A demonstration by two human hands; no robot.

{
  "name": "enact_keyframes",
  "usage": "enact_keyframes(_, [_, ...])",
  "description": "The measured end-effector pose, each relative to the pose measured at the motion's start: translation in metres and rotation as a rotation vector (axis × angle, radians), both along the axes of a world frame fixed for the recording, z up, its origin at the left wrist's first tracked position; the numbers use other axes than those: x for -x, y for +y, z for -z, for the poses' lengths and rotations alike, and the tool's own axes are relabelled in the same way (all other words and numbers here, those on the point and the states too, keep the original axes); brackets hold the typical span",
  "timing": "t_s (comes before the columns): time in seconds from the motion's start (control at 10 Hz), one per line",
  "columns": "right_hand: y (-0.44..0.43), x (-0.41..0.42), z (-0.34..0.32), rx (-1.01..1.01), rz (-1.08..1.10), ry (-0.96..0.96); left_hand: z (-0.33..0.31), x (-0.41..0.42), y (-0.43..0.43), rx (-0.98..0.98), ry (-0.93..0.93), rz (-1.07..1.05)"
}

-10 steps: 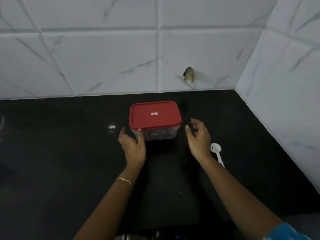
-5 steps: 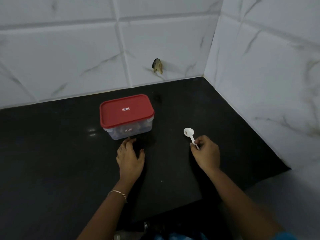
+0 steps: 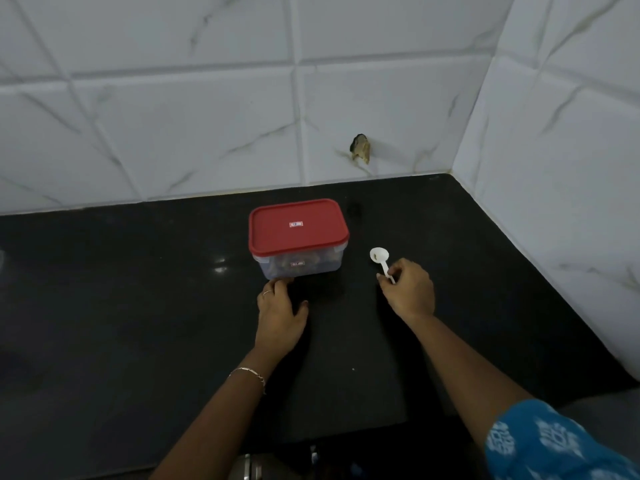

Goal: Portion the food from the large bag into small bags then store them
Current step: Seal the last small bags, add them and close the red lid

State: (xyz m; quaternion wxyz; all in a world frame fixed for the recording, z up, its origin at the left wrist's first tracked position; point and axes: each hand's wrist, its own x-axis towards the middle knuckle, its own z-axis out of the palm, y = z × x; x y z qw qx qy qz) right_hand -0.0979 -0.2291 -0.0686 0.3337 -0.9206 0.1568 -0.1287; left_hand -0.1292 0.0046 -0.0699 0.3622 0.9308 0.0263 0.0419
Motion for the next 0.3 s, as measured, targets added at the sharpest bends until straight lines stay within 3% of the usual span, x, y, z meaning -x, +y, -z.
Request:
enact_keyframes(0.1, [0.006,0.005,-0.011,0.079,0.007,-0.115,-0.009,0.007,0.006,-0.048,-0.168,-0.130])
enact_keyframes(0.3, [0.043,-0.024,-0.068,0.284,-0.216,-0.291,-0.072,-0.027,0.016,-0.323,-0.519,-0.151])
